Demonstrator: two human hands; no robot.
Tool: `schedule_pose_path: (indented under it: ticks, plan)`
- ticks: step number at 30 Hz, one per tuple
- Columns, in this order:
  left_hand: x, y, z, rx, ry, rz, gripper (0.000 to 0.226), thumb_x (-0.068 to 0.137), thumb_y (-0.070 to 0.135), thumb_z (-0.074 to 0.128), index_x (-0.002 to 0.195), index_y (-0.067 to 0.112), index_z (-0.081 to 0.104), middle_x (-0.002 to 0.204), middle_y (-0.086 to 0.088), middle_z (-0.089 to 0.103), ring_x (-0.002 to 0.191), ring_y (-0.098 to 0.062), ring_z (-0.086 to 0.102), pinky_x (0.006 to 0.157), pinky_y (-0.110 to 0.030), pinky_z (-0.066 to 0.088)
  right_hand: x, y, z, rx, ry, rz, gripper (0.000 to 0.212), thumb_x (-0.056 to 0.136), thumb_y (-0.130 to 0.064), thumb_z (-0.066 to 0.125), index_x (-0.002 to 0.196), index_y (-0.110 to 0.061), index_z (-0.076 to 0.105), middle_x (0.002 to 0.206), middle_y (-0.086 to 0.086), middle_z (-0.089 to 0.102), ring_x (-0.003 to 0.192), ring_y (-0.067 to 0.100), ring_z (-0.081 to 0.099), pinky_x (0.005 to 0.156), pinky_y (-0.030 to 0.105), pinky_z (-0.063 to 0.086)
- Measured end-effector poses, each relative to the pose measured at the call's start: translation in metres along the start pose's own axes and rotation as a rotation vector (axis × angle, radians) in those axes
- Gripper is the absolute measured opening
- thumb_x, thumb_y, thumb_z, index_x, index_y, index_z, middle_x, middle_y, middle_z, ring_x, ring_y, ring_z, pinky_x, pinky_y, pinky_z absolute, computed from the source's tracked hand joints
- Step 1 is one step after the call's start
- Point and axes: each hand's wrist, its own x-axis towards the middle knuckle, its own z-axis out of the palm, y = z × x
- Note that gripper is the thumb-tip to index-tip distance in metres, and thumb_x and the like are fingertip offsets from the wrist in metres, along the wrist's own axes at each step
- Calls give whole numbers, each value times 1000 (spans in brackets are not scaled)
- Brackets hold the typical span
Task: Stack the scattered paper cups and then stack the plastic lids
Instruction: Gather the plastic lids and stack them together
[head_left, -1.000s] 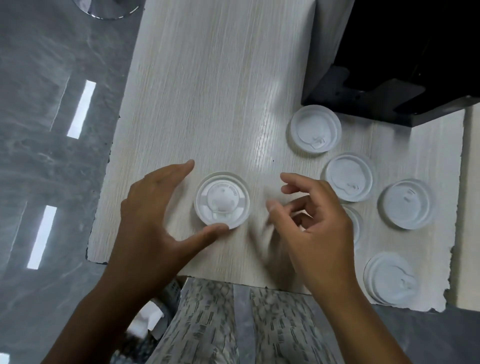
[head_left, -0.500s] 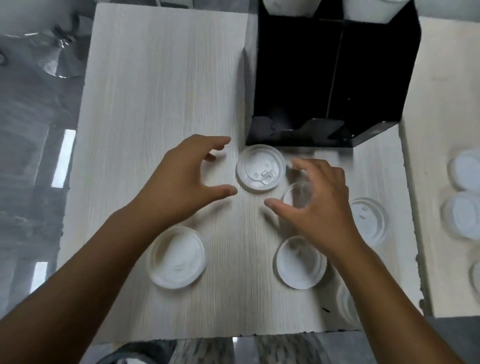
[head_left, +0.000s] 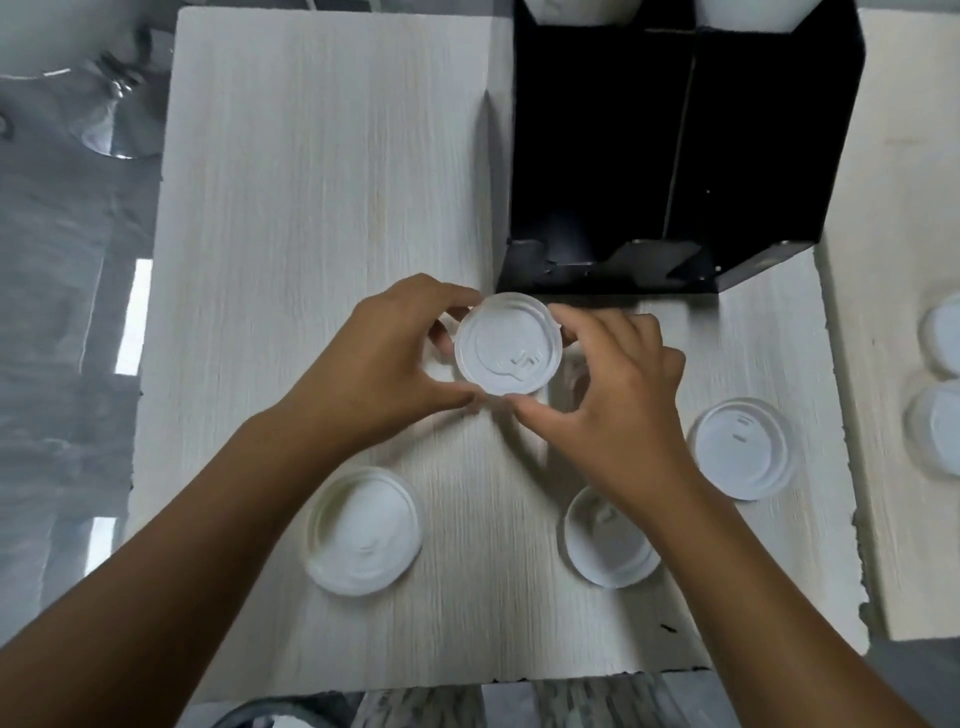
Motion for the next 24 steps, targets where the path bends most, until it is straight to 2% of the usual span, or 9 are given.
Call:
schedule_pose_path:
  ticks: [3,5,9,12,15,18,21,24]
  plan:
    - [-34,2,-20,-79,74,-8,74,68,55,85,133,28,63,120,16,65,96,-6,66,75,-12,49,-13,-20,-2,70,25,-78,75,74,-70,65,136,-29,57,124,-11,57,119,15,44,96,39,31]
    - [-60,2,-32,-118,120,-38,76,69,56,86,135,27,62,123,16,64,101,-9,65,76,-14,51,-23,-36,-3,115,28,-152,74,75,-71,65,134,-27,58,120,-12,57,115,13,46,96,37,33]
    - [-117,-2,-44,-125,165,-81,77,70,57,84,137,29,57,124,20,60,108,-5,60,80,-14,49,-47,-62,-1,179,-40,-248,72,74,-67,70,133,-28,56,119,-16,54,111,8,45,96,36,38]
    - [-155,-4,-38,-126,179,-118,76,68,62,78,136,34,57,127,25,55,113,-1,57,86,-8,44,-70,-69,6,190,-90,-290,73,73,-67,73,132,-28,57,119,-16,54,112,9,46,96,39,41]
    - [-179,-7,-22,-165,181,-169,77,66,66,77,135,38,56,133,24,52,125,-3,53,94,-6,40,-89,-66,19,194,-144,-283,73,72,-67,75,131,-28,57,121,-17,53,115,11,48,94,42,45]
    - [-187,-16,-4,-186,167,-205,79,65,69,75,136,40,56,140,21,48,136,-5,47,100,-15,41,-98,-61,31,176,-170,-269,73,73,-65,74,132,-25,60,123,-13,54,116,13,50,94,44,46]
    - [-186,-24,7,-194,172,-216,80,67,68,74,138,38,55,141,19,47,137,-7,46,102,-21,42,-98,-57,41,162,-164,-269,73,74,-63,75,132,-21,61,122,-8,54,116,15,51,95,44,46]
    - [-181,-28,13,-198,172,-206,78,69,67,74,138,38,53,139,19,48,132,-1,47,101,-14,41,-97,-54,48,162,-173,-245,74,74,-62,73,134,-20,60,122,-8,53,115,15,50,94,46,48]
